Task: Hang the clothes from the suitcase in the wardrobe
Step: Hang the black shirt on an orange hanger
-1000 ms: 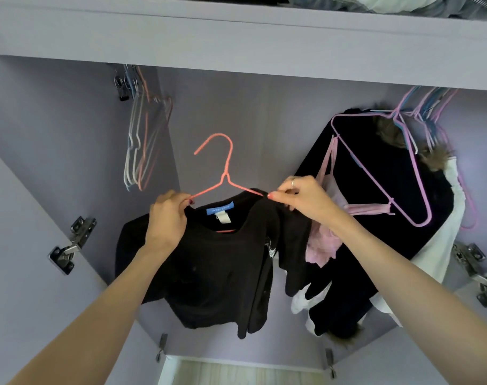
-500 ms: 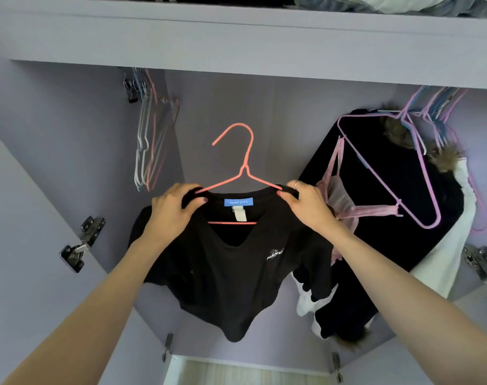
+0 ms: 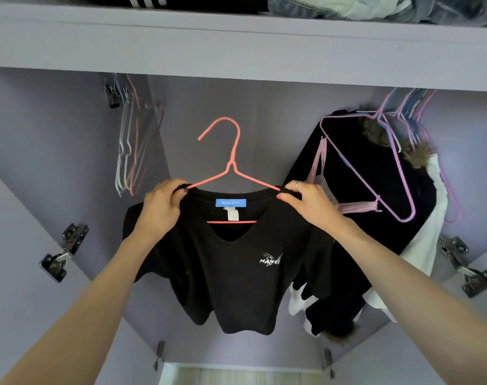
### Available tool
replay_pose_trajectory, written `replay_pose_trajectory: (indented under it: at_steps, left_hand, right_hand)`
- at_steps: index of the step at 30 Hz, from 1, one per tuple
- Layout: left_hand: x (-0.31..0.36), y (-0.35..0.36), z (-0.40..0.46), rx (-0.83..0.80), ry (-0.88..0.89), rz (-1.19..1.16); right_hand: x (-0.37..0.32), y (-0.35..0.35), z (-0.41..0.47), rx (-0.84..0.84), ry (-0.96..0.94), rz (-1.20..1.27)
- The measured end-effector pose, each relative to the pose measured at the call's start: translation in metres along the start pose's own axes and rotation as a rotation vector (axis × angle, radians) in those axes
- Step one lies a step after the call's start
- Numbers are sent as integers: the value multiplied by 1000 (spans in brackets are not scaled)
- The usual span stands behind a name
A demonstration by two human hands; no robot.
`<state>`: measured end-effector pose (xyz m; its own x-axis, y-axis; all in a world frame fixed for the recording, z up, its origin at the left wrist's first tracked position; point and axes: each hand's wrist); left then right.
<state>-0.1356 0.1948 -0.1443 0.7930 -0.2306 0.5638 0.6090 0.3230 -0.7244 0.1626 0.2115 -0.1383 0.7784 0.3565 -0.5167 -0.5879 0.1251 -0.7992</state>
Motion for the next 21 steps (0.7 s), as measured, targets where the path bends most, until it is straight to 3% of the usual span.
replay_pose_trajectory:
  at_steps: [4,8,13,21]
  left_hand:
    - [-8,-3,2,11,-45,-13]
    - [-1,4,2,-20,-41,-47]
    - [17,13,0,81,-66,-65]
    - [92,11,10,434,371,138]
  right_hand:
    - [17,-19,-6,-10,104,-27]
    - [18,-13,-9,-45,35,-152]
    - [20,-9,-17,135,161,-34]
    - [32,-56,-16,370,418,-220]
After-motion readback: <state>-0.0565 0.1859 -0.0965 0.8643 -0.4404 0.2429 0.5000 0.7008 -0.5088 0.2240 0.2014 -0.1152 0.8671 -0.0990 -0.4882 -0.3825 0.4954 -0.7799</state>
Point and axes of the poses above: each hand's wrist, its own z-axis towards the middle knuckle, its own y-axis out of the palm, x = y × z, and after that the axes turned 3 degrees about -y, right-handed
